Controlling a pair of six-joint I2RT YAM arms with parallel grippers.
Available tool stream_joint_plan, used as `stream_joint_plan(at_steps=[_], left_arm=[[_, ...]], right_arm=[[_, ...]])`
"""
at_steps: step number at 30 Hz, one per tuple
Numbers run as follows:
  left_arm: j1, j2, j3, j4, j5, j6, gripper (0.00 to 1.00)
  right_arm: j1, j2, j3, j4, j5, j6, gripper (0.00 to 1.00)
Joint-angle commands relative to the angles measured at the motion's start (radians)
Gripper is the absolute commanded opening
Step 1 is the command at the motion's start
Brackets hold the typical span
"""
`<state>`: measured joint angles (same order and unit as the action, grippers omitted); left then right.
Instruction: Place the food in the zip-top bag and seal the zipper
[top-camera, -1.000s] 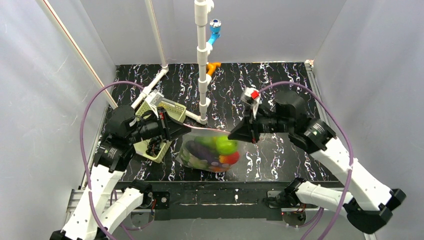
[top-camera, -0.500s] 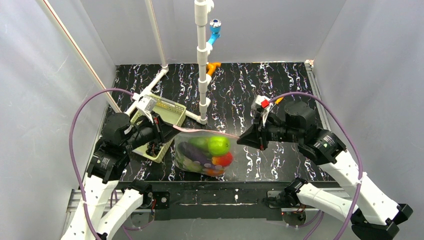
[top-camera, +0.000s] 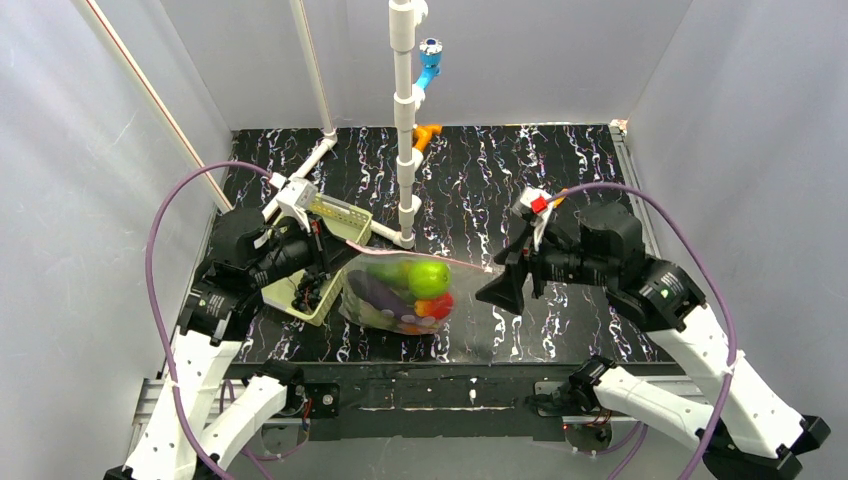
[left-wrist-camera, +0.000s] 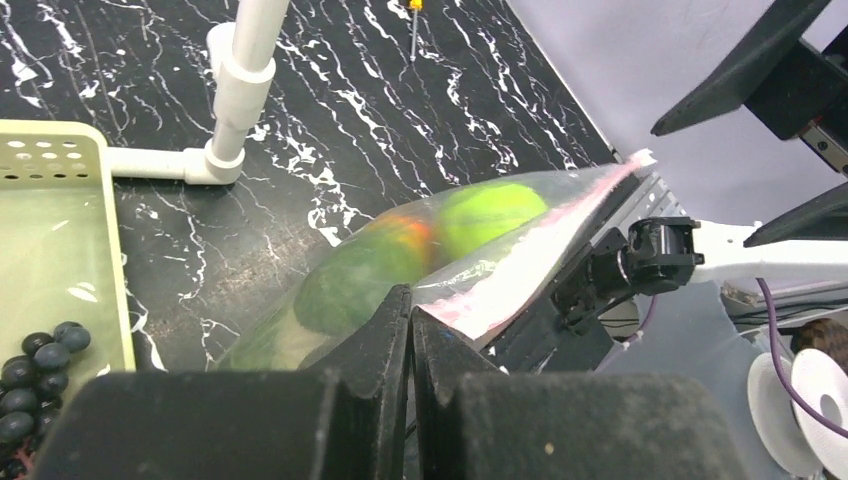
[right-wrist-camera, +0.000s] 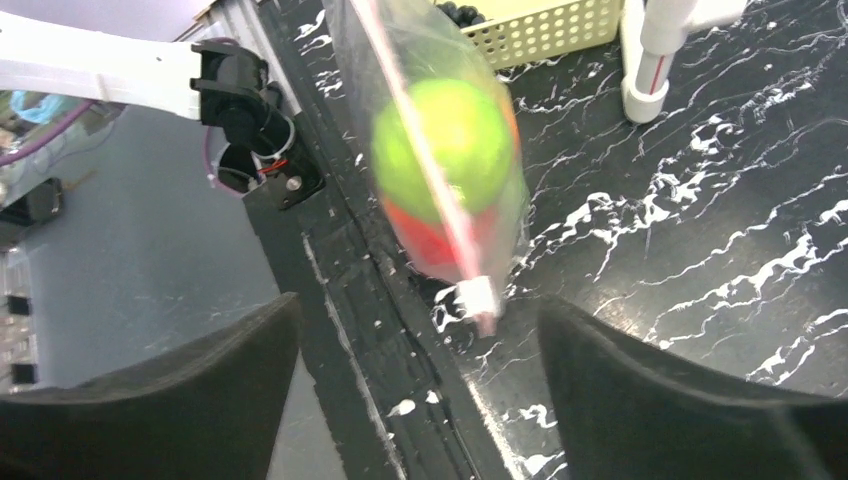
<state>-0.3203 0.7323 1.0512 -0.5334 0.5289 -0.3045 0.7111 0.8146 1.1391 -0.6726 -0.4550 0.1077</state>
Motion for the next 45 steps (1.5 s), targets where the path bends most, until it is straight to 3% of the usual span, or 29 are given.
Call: stream_joint_plan(at_steps=[1,10,18,26,29,32,35,38,39,42,45], left_arm=[[0.007,0.002,0.002,0.084,0.135,-0.037,0.00],[0.007,0.031,-0.002,0.086,0.238,-0.040,0.00],[0.007,0.055,-0.003,0.069,0.317,-0.055,0.00],[0.007,0.069,0.033,0.088,0.307,-0.094,0.00],[0.007,0.057,0.011,0.140,0.312,-0.128,0.00],[0.007,0.041,-0.025,0.196,0.316,-0.168,0.00],[0.007,0.028,-0.052,0.229,0.325,-0.196,0.00],[0.007,0.029,-0.050,0.226,0.313,-0.202,0.00],[0.008,0.039,-0.037,0.207,0.306,-0.195,0.02],[0.007,0.084,0.049,0.117,0.304,-0.156,0.27],[0.007,0.106,0.119,0.042,0.275,-0.125,0.42]], right_arm=[[-0.002,0.100,0.142,0.004,-0.093,-0.077,0.98],[0.074,0.320,0.302,0.058,-0.027,-0.151,0.98],[0.091,0.426,0.317,0.156,-0.153,-0.159,0.94],[0.120,0.419,0.251,0.225,-0.128,-0.029,0.57],[0.120,0.391,0.199,0.246,-0.079,0.024,0.29],[0.120,0.375,0.158,0.236,-0.005,0.067,0.09],[0.120,0.355,0.126,0.219,0.034,0.081,0.02],[0.118,0.324,0.102,0.209,0.124,0.109,0.01],[0.114,0.312,0.096,0.210,0.168,0.122,0.01],[0.083,0.278,0.083,0.199,0.288,0.185,0.01],[0.011,0.262,0.072,0.178,0.318,0.243,0.01]])
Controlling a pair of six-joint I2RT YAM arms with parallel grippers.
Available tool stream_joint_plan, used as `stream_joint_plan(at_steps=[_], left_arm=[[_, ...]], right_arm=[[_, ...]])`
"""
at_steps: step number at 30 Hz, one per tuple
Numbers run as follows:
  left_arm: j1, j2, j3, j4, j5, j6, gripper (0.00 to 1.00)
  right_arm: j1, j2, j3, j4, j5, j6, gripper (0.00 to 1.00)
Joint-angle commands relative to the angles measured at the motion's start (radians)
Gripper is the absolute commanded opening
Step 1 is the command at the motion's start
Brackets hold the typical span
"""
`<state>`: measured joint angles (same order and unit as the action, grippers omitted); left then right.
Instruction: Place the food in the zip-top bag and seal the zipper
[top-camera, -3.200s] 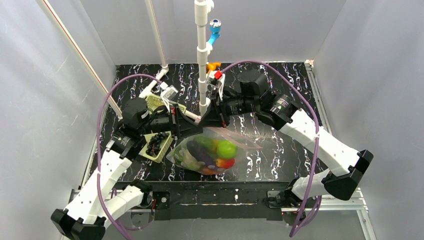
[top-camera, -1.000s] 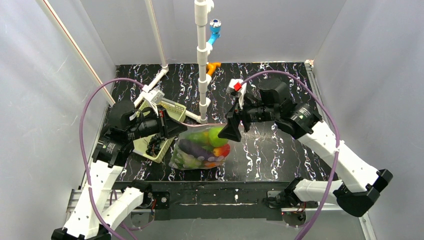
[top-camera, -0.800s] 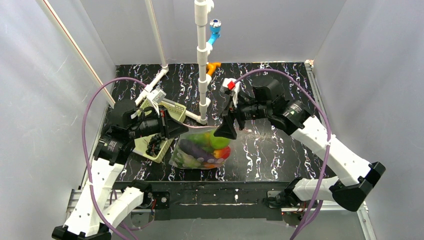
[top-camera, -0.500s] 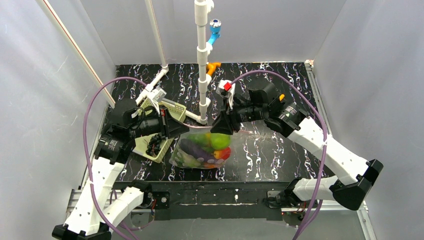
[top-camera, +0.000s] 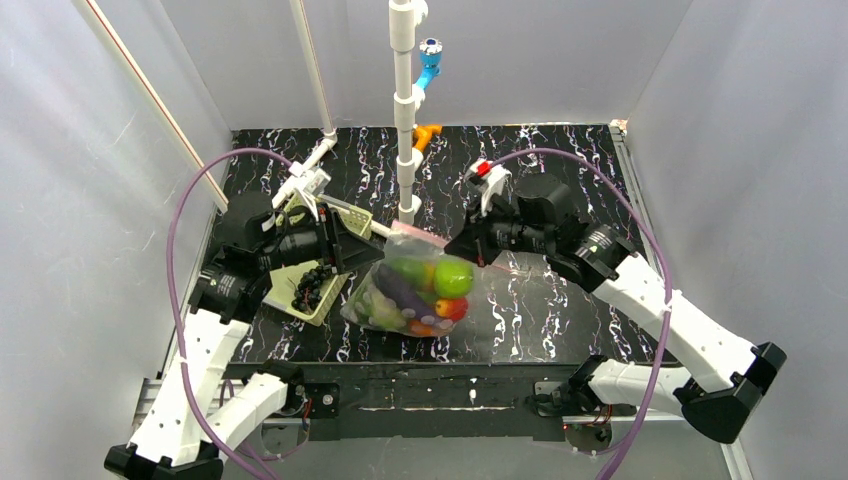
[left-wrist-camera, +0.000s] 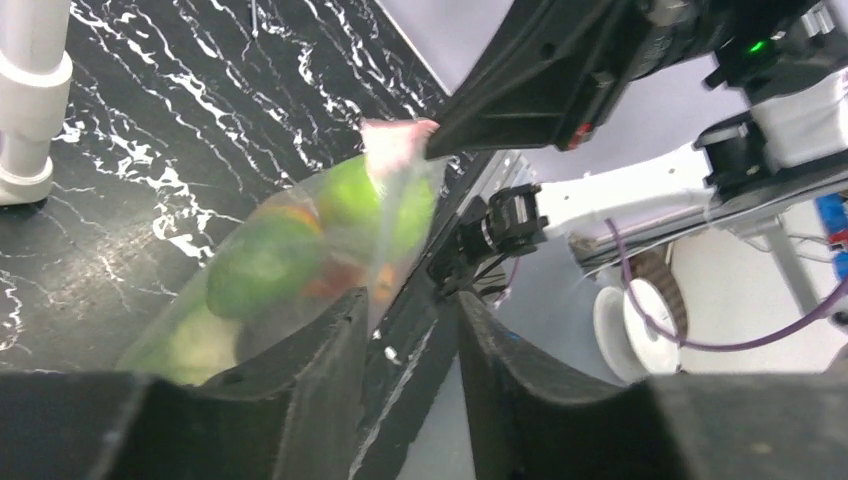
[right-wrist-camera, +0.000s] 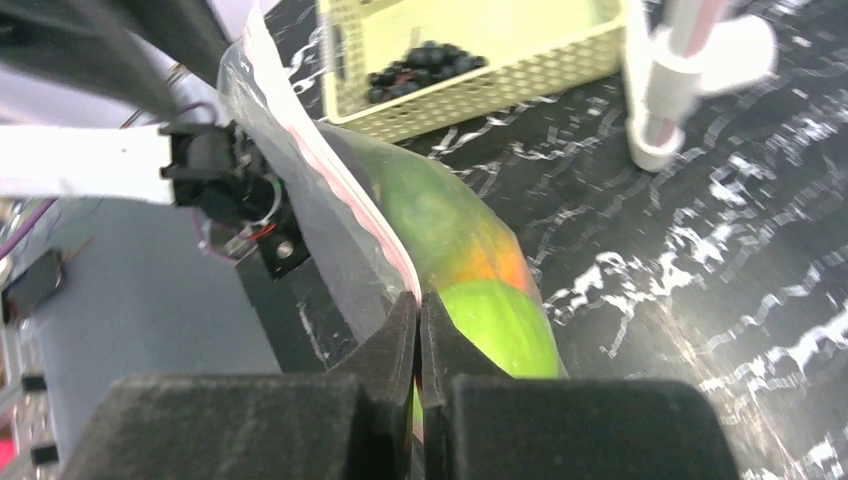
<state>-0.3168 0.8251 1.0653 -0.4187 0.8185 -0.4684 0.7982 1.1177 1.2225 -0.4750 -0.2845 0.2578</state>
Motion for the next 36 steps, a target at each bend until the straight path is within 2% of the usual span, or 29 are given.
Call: stream_joint_plan(at_steps=[1,4,11,19,23,26,28,31,32,33,36], left_arm=[[0.003,0.012,0.118,-0.087,-0.025,0.045,0.46],[0.004,0.002,0.145,-0.124,-0.051,0.063,0.51],[0.003,-0.064,0.107,-0.158,-0.066,0.034,0.55],[0.003,-0.200,0.073,-0.285,-0.320,0.020,0.60],[0.003,-0.257,0.067,-0.313,-0.434,0.005,0.62],[0.003,-0.278,0.100,-0.357,-0.531,0.015,0.63],[0.004,-0.279,0.141,-0.392,-0.587,0.038,0.64],[0.003,-0.276,0.226,-0.440,-0.675,0.086,0.65],[0.003,-0.275,0.250,-0.453,-0.699,0.100,0.66],[0.004,-0.275,0.273,-0.464,-0.722,0.111,0.66],[0.004,-0.292,0.311,-0.473,-0.768,0.128,0.67]], right_arm=[[-0.102,-0.045,-0.018,-0.026,0.159,0.110,0.01],[-0.167,-0.047,-0.039,-0.051,0.186,0.141,0.01],[-0.273,-0.075,-0.146,-0.101,0.305,0.172,0.01],[-0.369,-0.042,-0.205,-0.227,0.494,0.203,0.01],[-0.391,-0.032,-0.202,-0.316,0.664,0.230,0.01],[-0.410,-0.030,-0.176,-0.380,0.741,0.242,0.23],[-0.412,-0.050,-0.148,-0.411,0.741,0.224,0.46],[-0.412,-0.135,-0.122,-0.403,0.685,0.177,0.86],[-0.412,-0.170,-0.113,-0.394,0.664,0.161,0.94],[-0.412,-0.208,-0.103,-0.386,0.637,0.145,0.98],[-0.412,-0.308,-0.050,-0.385,0.574,0.115,0.98]])
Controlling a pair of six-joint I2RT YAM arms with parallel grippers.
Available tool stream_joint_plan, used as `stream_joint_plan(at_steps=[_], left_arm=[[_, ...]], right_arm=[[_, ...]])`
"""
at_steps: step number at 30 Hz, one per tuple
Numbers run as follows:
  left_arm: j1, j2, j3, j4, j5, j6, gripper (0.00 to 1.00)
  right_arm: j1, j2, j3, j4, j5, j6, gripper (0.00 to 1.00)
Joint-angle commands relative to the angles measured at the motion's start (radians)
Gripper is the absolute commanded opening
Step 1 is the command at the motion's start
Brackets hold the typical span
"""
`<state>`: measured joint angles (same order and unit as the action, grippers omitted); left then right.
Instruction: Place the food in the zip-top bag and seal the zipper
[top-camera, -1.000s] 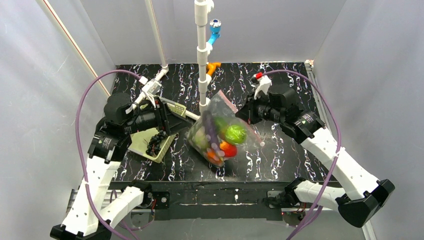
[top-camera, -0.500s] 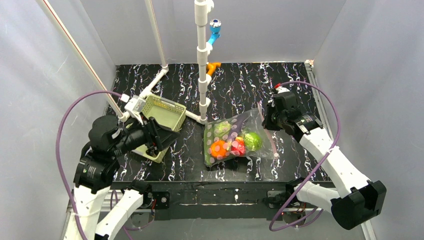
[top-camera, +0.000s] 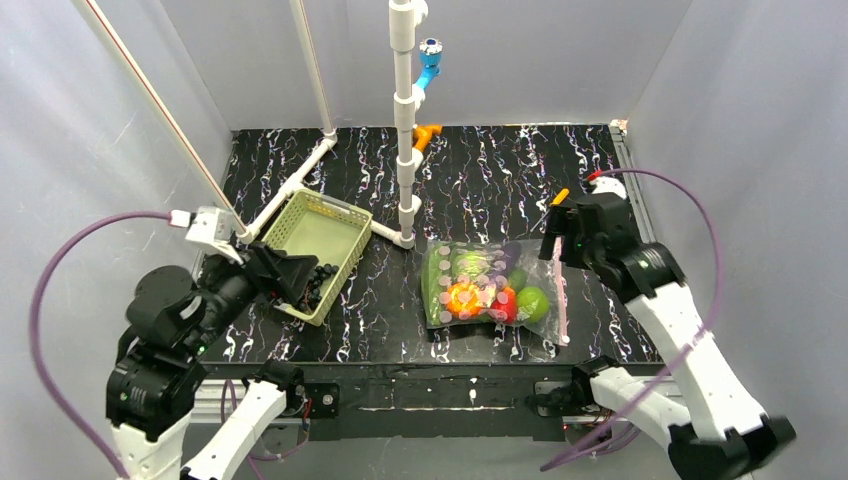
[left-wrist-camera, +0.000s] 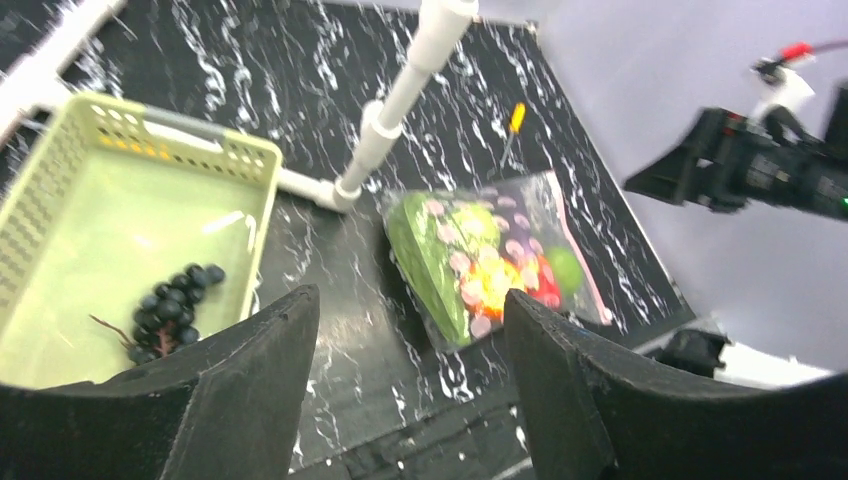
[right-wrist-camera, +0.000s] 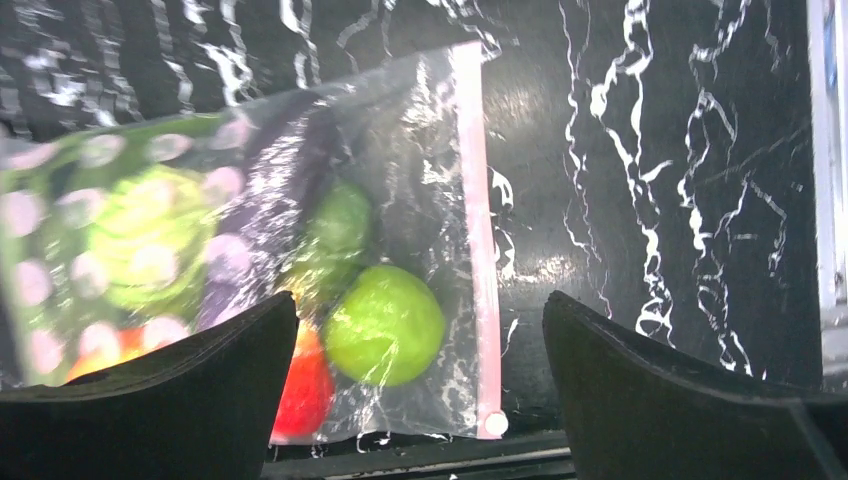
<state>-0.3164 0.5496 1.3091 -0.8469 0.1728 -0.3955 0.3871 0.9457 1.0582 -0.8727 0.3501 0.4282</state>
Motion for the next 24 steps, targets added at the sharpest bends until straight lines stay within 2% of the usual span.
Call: stream_joint_plan(at_steps=[1,8,16,24], left_arm=[[0.003,-0.027,0.072,-0.043,-0.134,0.056,0.67],[0.004,-0.071,0.116,0.007,-0.225,0.090,0.71],[0.003,-0.074,0.172,0.096,-0.295,0.134,0.72],[0.003,-0.135,0.149,0.165,-0.364,0.172,0.78]], right_arm=[[-0.001,-0.164,0.135,0.009,-0.077,-0.061,0.98],[-0.001,-0.335,0.249,0.019,-0.123,-0.107,0.98],[-0.001,-0.445,0.369,0.052,0.048,-0.128,0.98],[-0.001,-0.505,0.385,0.112,0.070,-0.112,0.98]])
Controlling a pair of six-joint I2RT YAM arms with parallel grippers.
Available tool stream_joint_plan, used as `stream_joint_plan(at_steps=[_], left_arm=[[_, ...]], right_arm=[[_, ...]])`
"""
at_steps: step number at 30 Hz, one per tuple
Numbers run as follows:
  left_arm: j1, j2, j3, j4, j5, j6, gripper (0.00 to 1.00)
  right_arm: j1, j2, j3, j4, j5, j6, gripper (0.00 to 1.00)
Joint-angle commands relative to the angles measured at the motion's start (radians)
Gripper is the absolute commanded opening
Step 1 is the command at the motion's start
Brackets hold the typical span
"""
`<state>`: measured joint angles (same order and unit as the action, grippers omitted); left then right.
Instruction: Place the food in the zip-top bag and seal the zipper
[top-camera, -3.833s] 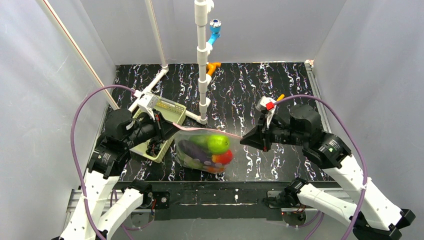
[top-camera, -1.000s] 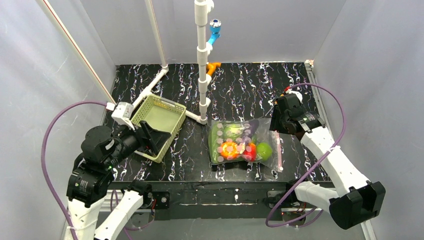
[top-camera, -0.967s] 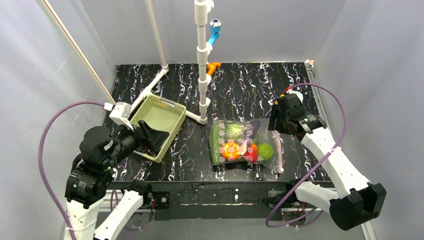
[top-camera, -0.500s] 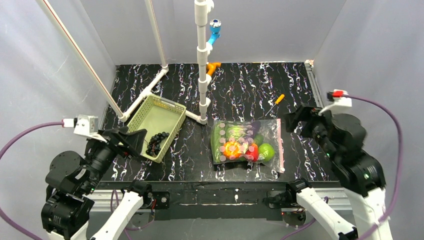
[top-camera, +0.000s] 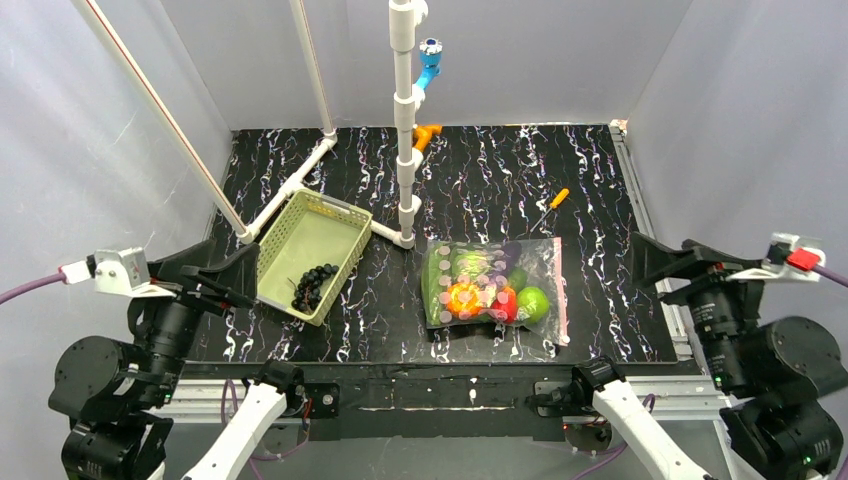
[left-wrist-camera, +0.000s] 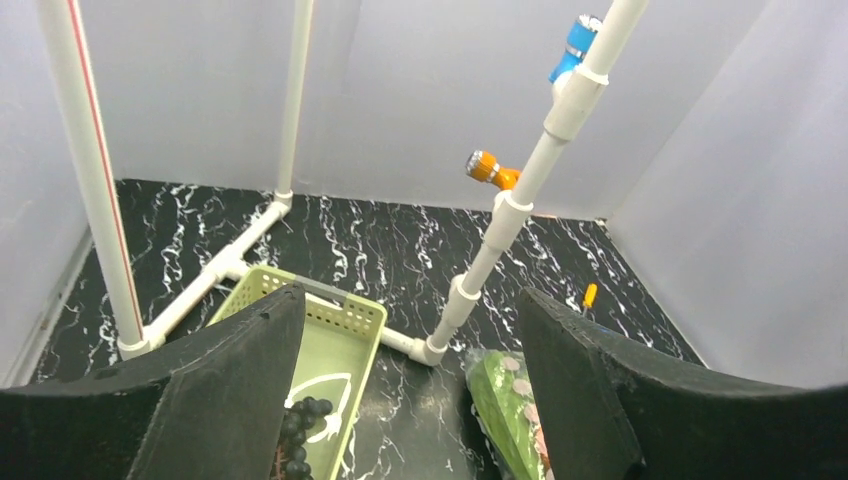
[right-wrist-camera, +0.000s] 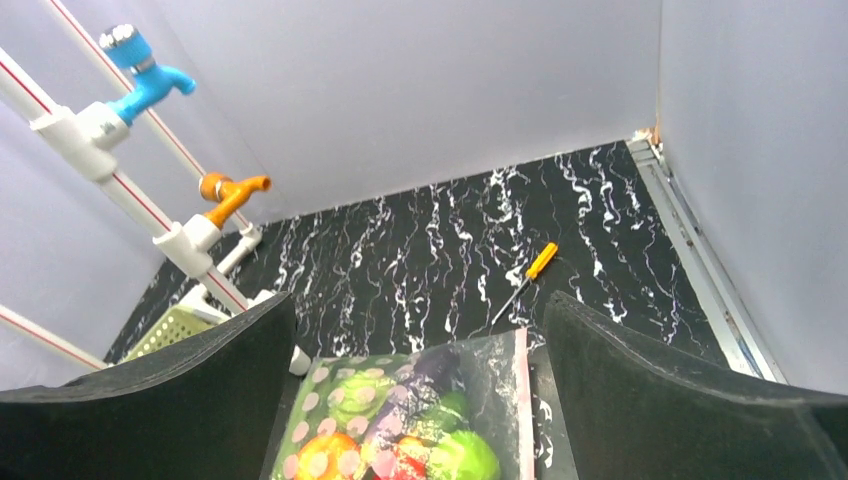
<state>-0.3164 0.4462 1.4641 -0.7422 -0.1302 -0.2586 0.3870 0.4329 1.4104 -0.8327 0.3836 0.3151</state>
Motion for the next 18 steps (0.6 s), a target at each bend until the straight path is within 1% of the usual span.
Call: stream_joint_plan(at_steps=[1,7,11,15,18], left_arm=[[0.003,-0.043,-0.018,0.071,-0.065,0.035,0.81],[0.003,-0.087,-0.099,0.127,-0.066,0.033,0.94],[0.002,-0.065,-0.097,0.135,-0.071,0.029,0.96],[0.003,-0.031,-0.069,0.132,-0.065,0.045,0.98],[0.003,-0.016,-0.051,0.121,-0.071,0.061,0.98]], right_arm=[[-0.001,0.012,0.037,0.072,0.032,0.001,0.98],[0.000,0.054,0.082,0.030,0.038,-0.001,0.98],[-0.001,0.069,0.098,0.015,0.042,-0.005,0.98],[0.000,0.048,0.076,0.050,0.016,-0.020,0.98],[0.000,0.058,0.078,0.030,0.025,-0.001,0.98]])
